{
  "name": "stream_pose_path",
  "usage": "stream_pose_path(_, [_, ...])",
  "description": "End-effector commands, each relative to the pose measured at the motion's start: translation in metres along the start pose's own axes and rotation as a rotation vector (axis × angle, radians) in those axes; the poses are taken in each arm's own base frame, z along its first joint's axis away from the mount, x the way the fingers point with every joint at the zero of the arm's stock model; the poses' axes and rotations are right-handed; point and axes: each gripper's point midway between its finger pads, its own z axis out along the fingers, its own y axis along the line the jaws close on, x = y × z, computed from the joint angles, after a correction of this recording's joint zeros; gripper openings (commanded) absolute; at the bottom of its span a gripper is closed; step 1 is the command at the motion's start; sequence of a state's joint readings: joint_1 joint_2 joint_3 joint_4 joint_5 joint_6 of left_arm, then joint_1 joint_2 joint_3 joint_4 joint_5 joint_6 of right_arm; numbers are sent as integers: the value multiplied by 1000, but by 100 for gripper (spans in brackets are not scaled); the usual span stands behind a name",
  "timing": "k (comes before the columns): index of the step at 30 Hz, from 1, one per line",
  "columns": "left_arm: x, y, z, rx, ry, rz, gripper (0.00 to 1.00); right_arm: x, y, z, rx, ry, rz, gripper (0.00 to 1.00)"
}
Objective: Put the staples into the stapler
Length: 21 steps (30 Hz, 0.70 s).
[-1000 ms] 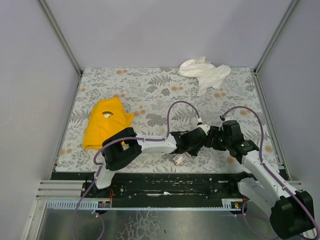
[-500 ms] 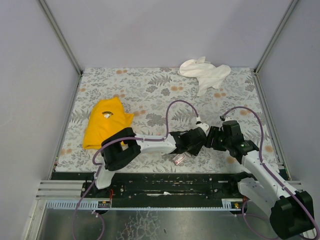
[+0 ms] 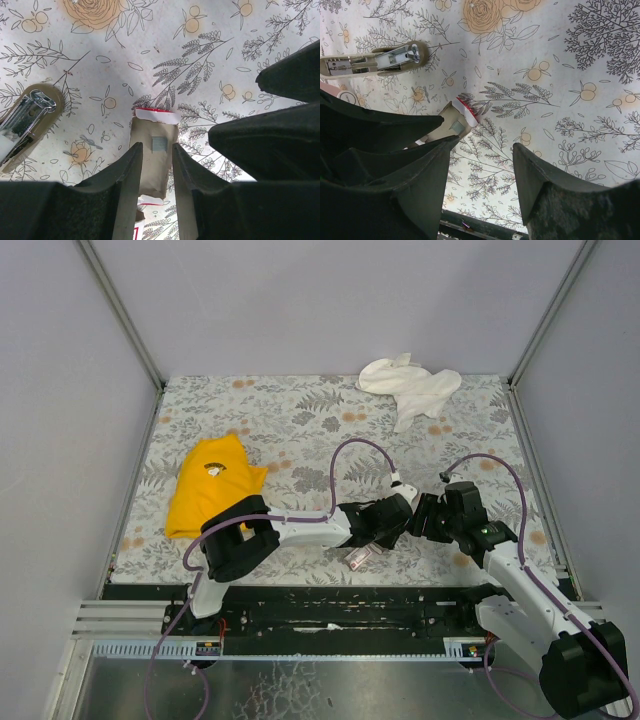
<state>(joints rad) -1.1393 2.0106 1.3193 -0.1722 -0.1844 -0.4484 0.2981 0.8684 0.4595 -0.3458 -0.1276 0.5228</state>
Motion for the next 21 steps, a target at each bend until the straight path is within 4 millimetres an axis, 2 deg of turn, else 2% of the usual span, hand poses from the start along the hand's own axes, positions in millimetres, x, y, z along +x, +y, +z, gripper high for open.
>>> stream_pose_path(1, [-7, -7, -2, 9, -35, -2, 28, -9, 9, 0, -46, -24, -15, 60])
stream_pose_path(11, [3, -7, 2, -1, -9, 23, 28, -10, 10, 0, -53, -28, -9, 60])
stream_pose_path(21, [7, -2, 4, -34, -8, 33, 23, -10, 10, -2, -53, -34, -3, 60])
